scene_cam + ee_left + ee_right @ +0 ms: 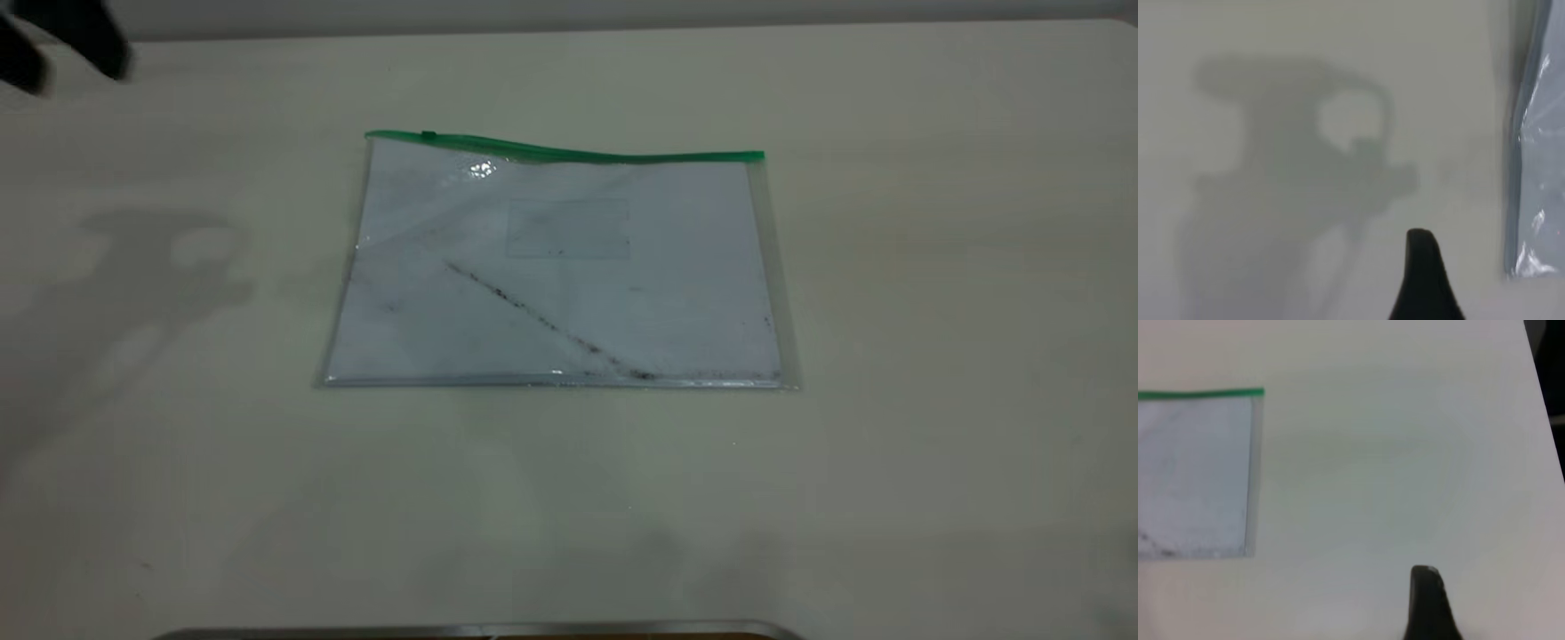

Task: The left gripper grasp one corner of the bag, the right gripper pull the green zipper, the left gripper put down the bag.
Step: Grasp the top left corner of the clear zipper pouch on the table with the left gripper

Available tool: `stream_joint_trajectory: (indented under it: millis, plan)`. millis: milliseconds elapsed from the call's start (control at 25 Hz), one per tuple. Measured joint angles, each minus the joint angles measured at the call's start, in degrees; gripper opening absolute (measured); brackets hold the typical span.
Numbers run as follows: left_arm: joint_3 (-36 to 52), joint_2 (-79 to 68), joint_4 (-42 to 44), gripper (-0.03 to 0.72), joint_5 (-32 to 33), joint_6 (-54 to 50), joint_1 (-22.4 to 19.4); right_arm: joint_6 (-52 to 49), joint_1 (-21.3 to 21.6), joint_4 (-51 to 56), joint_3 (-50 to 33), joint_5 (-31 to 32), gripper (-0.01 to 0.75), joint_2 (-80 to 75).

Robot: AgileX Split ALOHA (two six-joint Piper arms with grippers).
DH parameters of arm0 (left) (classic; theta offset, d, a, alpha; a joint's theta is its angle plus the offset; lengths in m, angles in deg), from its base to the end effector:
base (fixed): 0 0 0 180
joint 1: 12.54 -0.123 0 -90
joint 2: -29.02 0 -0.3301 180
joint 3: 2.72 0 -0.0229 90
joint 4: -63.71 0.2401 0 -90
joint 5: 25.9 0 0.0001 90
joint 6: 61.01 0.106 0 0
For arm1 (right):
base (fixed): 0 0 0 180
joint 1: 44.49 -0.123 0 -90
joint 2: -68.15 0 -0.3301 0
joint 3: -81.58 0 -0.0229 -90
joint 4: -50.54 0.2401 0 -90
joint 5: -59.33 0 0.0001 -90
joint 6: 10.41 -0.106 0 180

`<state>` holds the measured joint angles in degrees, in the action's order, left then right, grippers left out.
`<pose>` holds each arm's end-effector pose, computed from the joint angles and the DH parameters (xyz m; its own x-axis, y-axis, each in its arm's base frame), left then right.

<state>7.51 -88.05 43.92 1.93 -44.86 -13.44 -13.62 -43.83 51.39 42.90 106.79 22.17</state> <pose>0.4016 -0.0105 0.1958 -0.8976 -0.0400 -0.4390 0.0310 0.9877 -0.1533 0.0861 0.0002 0.3344 -0.6689 0.0737 -0.7397 0.0477 0.9973 0.0563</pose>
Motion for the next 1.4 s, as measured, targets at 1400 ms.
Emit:
stream_joint_trajectory:
  millis: [1400]
  plan:
    - [-25.4, -36.9, -44.7, 0.581, 5.3, 52.8, 0.3, 0.0, 0.0, 0.3, 0.0, -8.0, 0.534, -17.2]
